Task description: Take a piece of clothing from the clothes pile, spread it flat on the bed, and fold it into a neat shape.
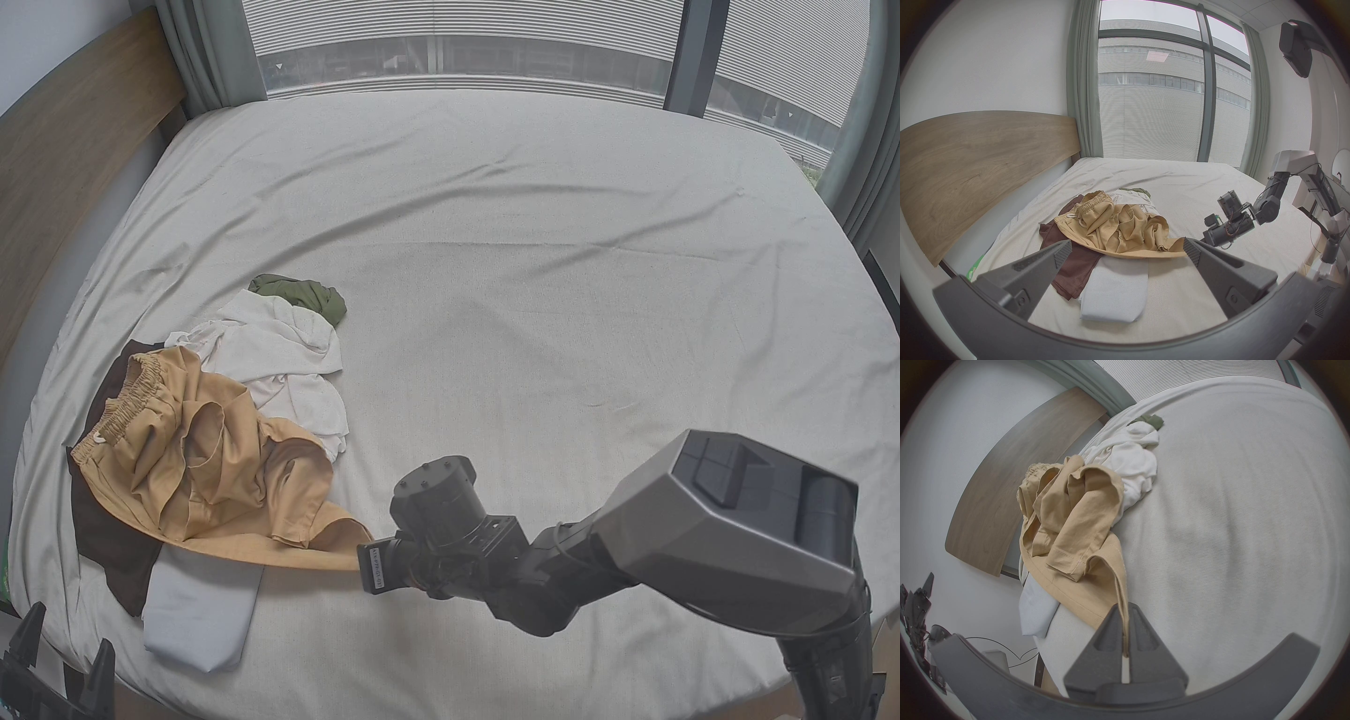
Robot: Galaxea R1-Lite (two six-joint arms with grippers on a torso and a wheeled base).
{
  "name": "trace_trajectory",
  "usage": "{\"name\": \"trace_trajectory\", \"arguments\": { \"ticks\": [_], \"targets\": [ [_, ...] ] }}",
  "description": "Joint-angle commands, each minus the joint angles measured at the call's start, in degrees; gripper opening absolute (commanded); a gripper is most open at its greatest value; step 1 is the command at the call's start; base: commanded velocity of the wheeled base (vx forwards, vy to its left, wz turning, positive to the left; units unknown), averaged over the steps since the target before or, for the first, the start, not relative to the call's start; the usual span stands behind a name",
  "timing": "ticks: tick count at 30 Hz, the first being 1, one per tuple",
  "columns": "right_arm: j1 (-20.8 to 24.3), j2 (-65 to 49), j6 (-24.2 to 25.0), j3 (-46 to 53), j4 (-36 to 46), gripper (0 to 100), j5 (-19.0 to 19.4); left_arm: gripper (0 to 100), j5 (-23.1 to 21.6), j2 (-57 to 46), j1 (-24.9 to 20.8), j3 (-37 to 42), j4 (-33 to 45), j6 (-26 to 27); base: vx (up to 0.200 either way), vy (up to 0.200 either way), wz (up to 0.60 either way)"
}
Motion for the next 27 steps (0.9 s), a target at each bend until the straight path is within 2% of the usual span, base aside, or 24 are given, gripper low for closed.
{"name": "trace_trajectory", "arguments": {
  "ticks": [1,13,27],
  "targets": [
    [-2.17,-5.36,-0.25,3.95,-0.02,0,-0.01,100,0.01,-0.93,0.02,1.01,0.00,-0.06,0.000,0.000,0.00],
    [-6.30,-10.63,-1.57,12.74,-1.78,0,-0.09,100,0.01,-0.93,0.02,1.01,0.00,0.02,0.000,0.000,0.00],
    [-6.56,-13.88,-3.24,19.60,-3.36,0,-0.18,100,0.01,-0.93,0.02,1.01,0.00,0.02,0.000,0.000,0.00]
  ]
}}
